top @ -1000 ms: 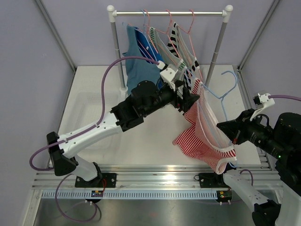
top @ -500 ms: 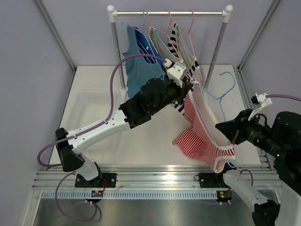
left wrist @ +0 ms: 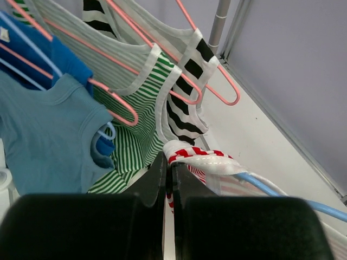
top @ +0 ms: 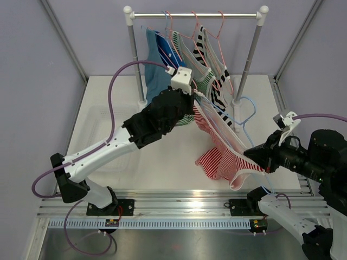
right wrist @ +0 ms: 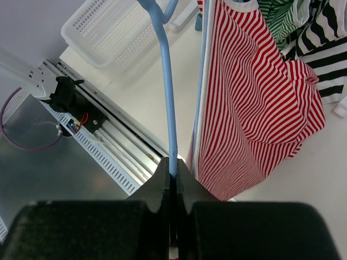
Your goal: Remove the tank top from the hanger
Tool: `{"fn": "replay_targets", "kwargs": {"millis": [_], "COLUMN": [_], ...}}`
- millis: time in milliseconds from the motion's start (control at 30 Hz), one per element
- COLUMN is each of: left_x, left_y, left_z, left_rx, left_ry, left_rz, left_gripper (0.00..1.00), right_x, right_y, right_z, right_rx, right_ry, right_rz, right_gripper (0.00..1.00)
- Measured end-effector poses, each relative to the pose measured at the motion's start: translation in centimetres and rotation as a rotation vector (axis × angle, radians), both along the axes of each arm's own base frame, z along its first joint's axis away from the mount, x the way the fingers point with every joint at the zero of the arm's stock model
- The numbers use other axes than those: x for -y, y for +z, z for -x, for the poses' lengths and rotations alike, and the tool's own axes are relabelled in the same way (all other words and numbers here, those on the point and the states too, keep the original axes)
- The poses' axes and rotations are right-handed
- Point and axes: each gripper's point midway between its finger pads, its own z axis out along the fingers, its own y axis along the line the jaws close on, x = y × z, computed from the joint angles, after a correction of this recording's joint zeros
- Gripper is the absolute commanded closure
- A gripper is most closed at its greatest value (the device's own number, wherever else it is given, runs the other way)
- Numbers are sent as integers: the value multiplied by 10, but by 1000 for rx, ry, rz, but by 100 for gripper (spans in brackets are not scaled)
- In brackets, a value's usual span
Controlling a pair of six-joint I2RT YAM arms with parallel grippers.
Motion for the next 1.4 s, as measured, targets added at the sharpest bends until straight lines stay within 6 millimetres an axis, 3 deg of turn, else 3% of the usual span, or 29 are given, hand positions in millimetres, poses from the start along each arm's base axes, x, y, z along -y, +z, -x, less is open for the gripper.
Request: {"fn": "replay_targets", "kwargs": {"millis": [200, 500, 633, 733, 767, 800, 1033, 1167, 1400], "left_x": [-26, -47, -53, -55, -55, -54, -48, -55, -79], "left_y": [6, -13, -18, -17, -16, -13, -6, -14, -40], "left_z": [1, -7, -1, 5, 5, 6, 7, -6, -39], "left_rx": [-33, -30, 16, 51, 60, 67, 89, 53, -71], "left_ry": [28, -18, -83, -127, -135, -141, -170, -76, 85], "left_rz": [55, -8, -30, -27, -20, -12, 11, 6, 1], "left_gripper": [100, 99, 95, 83, 85, 100, 100, 100, 100], "right_x": [-8, -20, -20, -19, -19, -19, -27, -26, -20], "right_y": [-1, -28, -31, -31, -32, -33, -37, -36, -32], "right_z": [-9, -26, -29, -30, -32, -34, -50, -49, -29], "right_rx": [16, -62, -80, -91, -95, -103, -146, -129, -76], "right_ry": [36, 54, 43, 24, 16, 6, -22, -10, 50], "right_rz": [15, 68, 76, 71, 72, 75, 76, 85, 84], "right_gripper": [100, 100, 100, 100, 100, 100, 100, 100, 100]}}
